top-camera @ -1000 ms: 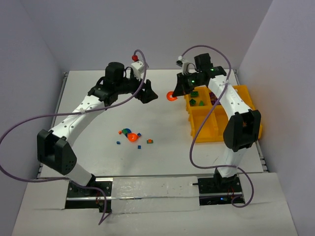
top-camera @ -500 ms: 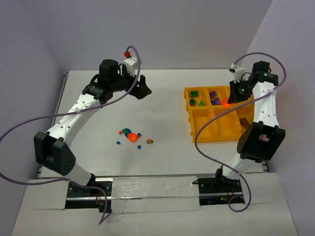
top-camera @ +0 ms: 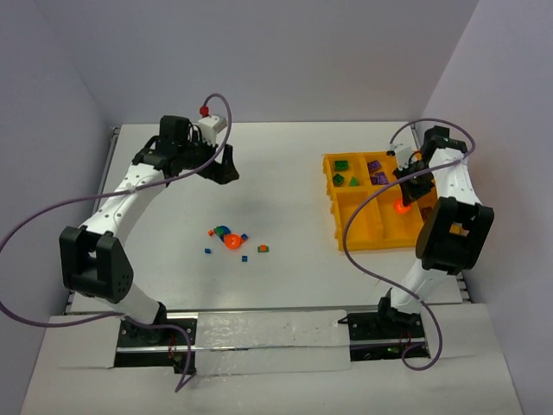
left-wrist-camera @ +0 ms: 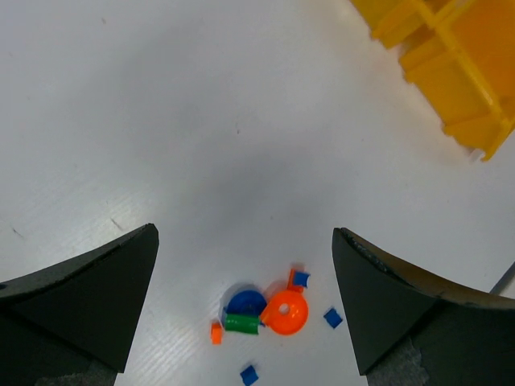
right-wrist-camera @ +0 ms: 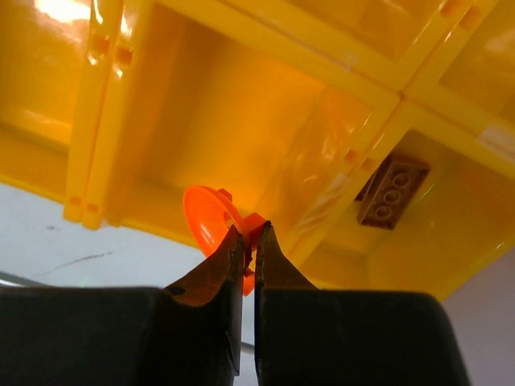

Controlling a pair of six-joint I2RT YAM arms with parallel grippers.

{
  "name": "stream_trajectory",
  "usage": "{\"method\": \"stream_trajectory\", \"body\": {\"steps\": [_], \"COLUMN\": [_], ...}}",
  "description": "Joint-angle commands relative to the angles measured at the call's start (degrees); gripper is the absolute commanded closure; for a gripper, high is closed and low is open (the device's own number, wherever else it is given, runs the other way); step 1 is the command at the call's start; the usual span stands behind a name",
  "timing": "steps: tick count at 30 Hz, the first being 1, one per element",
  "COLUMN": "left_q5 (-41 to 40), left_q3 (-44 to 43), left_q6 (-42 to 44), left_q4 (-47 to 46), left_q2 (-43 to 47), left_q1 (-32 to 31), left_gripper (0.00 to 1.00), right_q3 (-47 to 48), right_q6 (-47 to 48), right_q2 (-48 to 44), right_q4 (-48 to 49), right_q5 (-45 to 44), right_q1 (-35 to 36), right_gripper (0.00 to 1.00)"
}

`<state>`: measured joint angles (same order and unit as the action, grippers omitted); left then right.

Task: Sort the legos into containers by color

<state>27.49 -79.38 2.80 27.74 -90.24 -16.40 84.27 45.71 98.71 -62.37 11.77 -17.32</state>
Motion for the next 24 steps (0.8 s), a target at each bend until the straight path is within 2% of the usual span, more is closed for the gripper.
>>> {"method": "stream_trajectory", "body": {"steps": [1,3,7,9,11,13,15,17,19,24], "left_q5": [0.18,-0.38,-0.36,3.36,8.64,13.73,15.55,17.24,18.65,22.11], "left_q3": [4.13,7.23,13.06,15.63,18.45,20.52,22.04,21.46,18.57,10.88], "left_q6": [7.95,10.62,19.17,25.19,34.12,50.99,57.70,64.39,74.73,86.40], "left_q4": [4.72,5.59,7.05,8.99,11.98,16.11,16.87,20.80,25.70,35.40], "left_q2": [4.01,5.11,8.08,9.49,10.67,12.23,13.43,12.38,8.46,-0.19], "left_q1": [0.60,1.00,2.40,3.44,4.62,5.40,5.97,6.47,6.47,6.47], "left_gripper": [0.01,0.01,0.01,0.05,0.12,0.18,0.19,0.21,0.24,0.29], "right_q3": [0.28,0.32,1.15,1.61,2.23,2.78,3.51,4.91,6.95,15.31], "right_q6": [-0.25,-0.77,-1.36,-1.52,-1.52,-1.64,-1.77,-1.90,-2.47,-6.01], "right_q2": [1.94,2.89,4.45,4.64,4.71,4.59,4.43,4.17,3.90,3.77], "right_q4": [5.63,6.67,7.97,8.06,7.85,7.47,6.97,5.93,4.32,-0.09], "right_q5": [-3.45,-5.00,-6.26,-6.51,-6.65,-6.76,-6.63,-6.33,-5.53,-1.21], "right_q1": [2.58,3.10,3.71,4.24,4.92,5.21,5.37,5.37,5.46,5.72], "right_gripper": [0.92,0.87,0.62,0.49,0.39,0.31,0.18,0.09,0.08,0.06]}}
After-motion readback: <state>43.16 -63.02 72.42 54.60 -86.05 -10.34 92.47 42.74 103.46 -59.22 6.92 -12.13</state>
